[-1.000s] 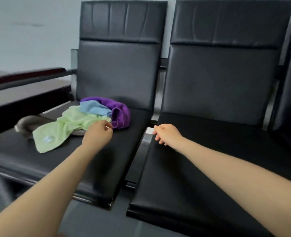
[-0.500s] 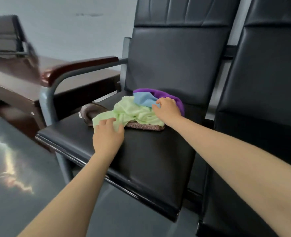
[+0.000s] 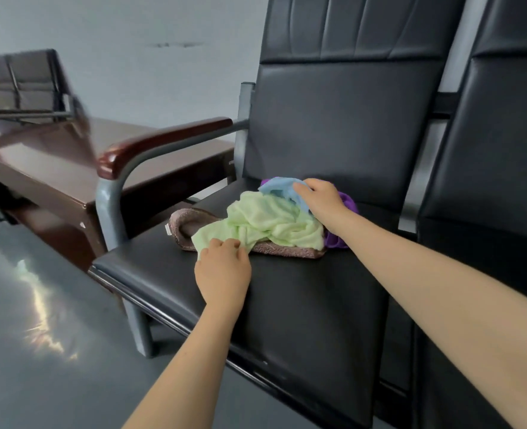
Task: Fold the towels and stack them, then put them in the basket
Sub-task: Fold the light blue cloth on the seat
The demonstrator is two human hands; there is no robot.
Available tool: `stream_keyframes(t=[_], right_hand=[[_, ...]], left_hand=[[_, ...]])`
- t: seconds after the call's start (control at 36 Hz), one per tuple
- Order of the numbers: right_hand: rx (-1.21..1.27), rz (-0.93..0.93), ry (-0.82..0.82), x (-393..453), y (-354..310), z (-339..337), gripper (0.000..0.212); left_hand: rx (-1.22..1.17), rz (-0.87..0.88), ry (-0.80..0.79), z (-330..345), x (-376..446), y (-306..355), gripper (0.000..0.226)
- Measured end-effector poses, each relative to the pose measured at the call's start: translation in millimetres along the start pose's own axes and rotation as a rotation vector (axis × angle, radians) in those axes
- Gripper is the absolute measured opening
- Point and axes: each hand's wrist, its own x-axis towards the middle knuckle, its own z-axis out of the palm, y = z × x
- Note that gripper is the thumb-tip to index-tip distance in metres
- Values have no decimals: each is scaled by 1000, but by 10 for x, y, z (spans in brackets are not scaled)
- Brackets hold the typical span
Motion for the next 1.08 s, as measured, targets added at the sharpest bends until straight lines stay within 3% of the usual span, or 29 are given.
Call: stream_keyframes(t=[0.22, 0.36, 0.47, 0.58, 0.69, 0.94, 1.08], right_hand=[[675, 103, 71, -137, -836, -680, 23], [678, 108, 52, -423, -927, -1154, 19], [711, 147, 42, -728, -844, -1480, 17], [745, 190, 45, -1143, -715, -1824, 25], [683, 241, 63, -1637, -527, -2188, 35], [548, 334, 147, -2441, -16, -2871, 21], [575, 415, 232, -2647, 337, -3113, 18]], left_hand=[[-113, -56, 29, -73, -50, 63, 32], [-369, -112, 124, -244, -227, 212, 32], [-537, -104, 42, -384, -335, 551, 29], [-639, 113, -129, -471, -547, 1060, 27], [-698, 193, -306, -444, -842, 1498, 29], [-1245, -168, -1010, -401, -1650, 2442, 47], [-1240, -273, -1264, -203, -2046, 2761, 45]])
